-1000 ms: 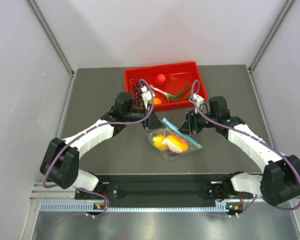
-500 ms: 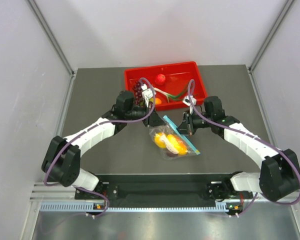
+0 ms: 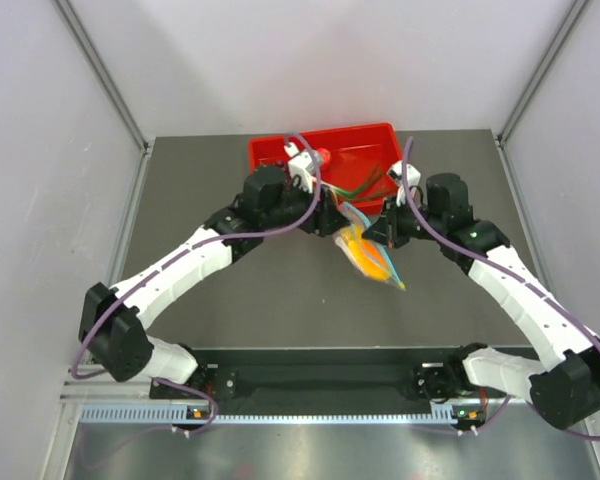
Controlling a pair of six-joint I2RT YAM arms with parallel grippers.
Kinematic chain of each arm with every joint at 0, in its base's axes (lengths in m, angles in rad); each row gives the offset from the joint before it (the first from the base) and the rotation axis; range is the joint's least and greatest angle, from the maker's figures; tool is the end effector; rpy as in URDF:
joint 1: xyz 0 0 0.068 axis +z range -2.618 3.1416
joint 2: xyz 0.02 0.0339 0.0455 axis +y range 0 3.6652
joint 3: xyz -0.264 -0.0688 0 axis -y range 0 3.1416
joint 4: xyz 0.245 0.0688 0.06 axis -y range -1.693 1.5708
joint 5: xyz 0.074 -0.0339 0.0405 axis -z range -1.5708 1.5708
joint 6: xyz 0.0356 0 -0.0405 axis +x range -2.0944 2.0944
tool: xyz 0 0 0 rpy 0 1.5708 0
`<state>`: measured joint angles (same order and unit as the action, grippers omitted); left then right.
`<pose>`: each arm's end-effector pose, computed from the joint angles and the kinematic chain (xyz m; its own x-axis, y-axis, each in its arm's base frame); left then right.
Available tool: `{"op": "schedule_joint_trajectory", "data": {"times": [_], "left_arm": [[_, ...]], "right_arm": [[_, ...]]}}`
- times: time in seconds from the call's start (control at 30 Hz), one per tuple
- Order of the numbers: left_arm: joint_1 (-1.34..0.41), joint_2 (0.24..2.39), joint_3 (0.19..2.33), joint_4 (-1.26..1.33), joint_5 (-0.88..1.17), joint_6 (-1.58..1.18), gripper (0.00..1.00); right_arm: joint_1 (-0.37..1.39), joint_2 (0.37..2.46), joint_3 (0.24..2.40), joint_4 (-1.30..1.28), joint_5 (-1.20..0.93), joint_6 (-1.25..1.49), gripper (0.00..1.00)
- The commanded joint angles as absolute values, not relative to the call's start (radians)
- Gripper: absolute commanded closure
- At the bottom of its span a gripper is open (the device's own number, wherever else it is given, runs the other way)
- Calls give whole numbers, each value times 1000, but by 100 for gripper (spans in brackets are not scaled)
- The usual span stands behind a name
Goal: Open the zip-top bag and remove the fake food
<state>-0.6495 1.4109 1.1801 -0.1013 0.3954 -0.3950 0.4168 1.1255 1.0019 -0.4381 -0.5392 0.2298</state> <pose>0.2555 -0.2112 0.3417 -0.5660 -0.0161 -0.8242 0.6829 0.5510 -0.4797 0.2169 0.1160 0.3254 -0.6439 -0.0713 -0.7618 -0.6142 0.6418 0.4591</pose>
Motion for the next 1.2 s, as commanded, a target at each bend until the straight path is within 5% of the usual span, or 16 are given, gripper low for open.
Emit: {"op": "schedule_joint_trajectory", "data": {"times": [0.0, 0.43, 0.7, 0.8, 1.03, 1.13, 1.17], "left_arm": [[-761, 1459, 1241, -155, 322, -466, 33], [-865, 1577, 1269, -262, 154, -561, 37], [-884, 1552, 1229, -328, 130, -597, 74], [-887, 1543, 1212, -354, 112, -604, 100], [-887, 1529, 1219, -391, 143, -603, 100], [-887, 1560, 1284, -393, 192, -601, 100], [-887, 1565, 1302, -397, 198, -601, 100]], "right_arm": [[436, 1124, 1052, -480, -439, 239, 100], [465, 1134, 966, -426, -319, 318, 100], [463, 1108, 940, -466, -158, 373, 100], [463, 1092, 933, -491, -85, 383, 100], [463, 1069, 943, -525, -34, 362, 99], [463, 1054, 992, -549, -106, 307, 78], [463, 1040, 1009, -557, -151, 267, 62]]}}
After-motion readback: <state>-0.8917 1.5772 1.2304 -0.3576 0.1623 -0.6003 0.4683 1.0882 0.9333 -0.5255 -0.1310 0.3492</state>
